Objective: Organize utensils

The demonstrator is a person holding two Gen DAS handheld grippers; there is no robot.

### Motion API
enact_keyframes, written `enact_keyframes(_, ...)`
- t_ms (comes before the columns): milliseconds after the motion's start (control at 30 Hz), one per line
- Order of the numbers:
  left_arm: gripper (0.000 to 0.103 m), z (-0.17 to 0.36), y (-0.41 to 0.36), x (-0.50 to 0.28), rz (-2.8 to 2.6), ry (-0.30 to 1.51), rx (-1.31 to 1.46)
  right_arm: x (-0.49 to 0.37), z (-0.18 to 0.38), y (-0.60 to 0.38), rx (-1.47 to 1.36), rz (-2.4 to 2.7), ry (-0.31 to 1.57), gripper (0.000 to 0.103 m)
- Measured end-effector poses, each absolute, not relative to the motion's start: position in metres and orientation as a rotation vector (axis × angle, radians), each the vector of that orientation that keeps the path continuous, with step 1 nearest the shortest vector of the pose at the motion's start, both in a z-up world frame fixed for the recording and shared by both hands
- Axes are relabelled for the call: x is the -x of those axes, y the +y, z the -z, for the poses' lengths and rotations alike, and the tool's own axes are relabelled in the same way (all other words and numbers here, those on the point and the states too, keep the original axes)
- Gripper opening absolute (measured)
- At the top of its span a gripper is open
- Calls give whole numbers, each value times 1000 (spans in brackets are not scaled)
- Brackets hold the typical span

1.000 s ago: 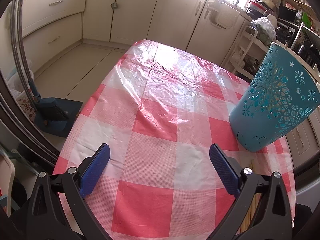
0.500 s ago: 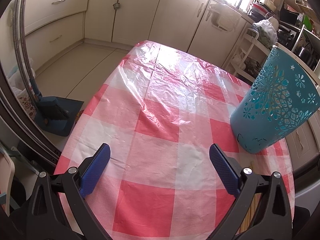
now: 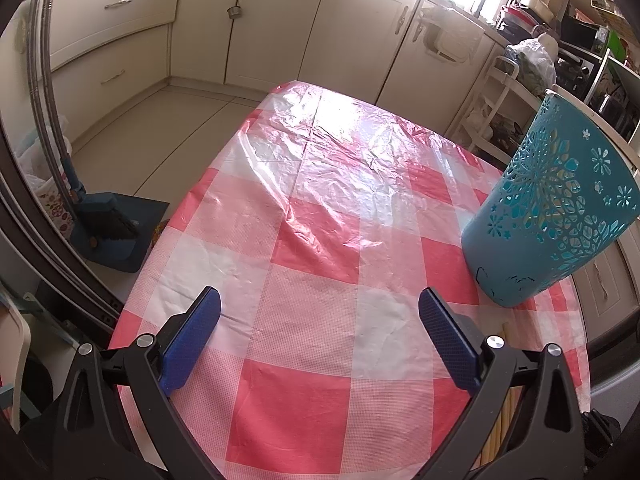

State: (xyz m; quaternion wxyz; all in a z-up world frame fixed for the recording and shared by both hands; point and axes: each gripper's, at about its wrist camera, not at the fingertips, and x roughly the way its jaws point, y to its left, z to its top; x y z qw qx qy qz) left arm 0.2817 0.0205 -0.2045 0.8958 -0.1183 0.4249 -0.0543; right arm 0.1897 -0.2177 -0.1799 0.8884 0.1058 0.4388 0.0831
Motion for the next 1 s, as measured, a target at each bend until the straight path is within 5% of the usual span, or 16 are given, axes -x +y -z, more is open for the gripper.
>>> enact_keyframes(833,95,204,18,-282,109,883,238,-213,199,-201,-118,-126,954,19)
enact_keyframes(1000,95,205,17,-282,110,882,240,-204,197,-207,-38,-163,992,9)
